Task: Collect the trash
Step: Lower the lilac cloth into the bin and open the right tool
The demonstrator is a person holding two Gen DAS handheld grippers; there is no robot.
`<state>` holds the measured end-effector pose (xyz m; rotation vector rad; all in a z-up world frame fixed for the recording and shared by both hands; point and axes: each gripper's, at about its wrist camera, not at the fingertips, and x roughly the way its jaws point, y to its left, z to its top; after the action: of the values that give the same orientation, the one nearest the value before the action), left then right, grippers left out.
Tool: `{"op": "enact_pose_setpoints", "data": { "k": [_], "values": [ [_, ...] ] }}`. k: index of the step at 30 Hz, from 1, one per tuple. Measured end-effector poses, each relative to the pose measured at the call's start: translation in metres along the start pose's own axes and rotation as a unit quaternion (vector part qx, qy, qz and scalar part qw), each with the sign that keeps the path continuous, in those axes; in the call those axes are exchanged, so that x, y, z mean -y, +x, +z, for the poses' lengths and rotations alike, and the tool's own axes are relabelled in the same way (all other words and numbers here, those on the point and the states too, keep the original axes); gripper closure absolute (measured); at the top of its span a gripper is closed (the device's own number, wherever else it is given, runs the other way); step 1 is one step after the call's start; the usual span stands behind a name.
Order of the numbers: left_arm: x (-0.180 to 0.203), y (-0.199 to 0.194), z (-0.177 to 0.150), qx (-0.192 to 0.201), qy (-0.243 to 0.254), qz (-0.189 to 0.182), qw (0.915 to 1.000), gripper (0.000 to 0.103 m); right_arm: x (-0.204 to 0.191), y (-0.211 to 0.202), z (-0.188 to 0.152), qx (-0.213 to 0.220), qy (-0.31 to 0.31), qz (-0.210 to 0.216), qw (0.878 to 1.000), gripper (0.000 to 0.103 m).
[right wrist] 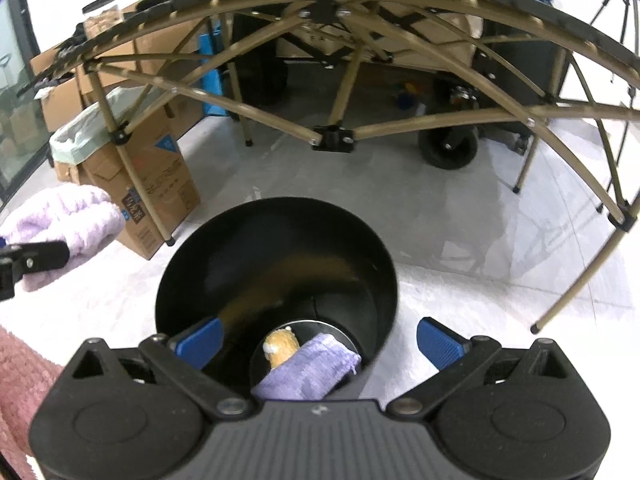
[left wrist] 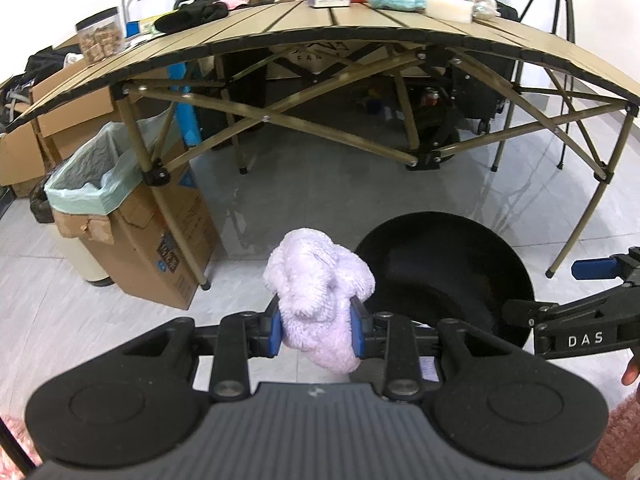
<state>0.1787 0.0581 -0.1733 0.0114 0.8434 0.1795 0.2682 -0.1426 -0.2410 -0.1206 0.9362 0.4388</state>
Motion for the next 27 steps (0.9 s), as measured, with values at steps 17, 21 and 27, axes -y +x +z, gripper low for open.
{"op": "enact_pose_setpoints", "data": {
  "k": [17,21,27],
  "values": [
    [0.050,0.017,0.024,0.000,0.044,-0.047,0.9979,0.071,0.043,-0.013,-0.004,-0.043,0.030,-0.064,0.997,0.000],
    [0.063,0.028,0.028,-0.008,0.055,-0.059,0.9967,0.071,0.056,-0.017,-0.004,-0.042,0.043,-0.080,0.995,0.000],
    [0.079,0.048,0.030,-0.028,0.063,-0.072,0.9950,0.071,0.070,-0.019,-0.002,-0.037,0.062,-0.092,0.993,0.000]
  ]
}}
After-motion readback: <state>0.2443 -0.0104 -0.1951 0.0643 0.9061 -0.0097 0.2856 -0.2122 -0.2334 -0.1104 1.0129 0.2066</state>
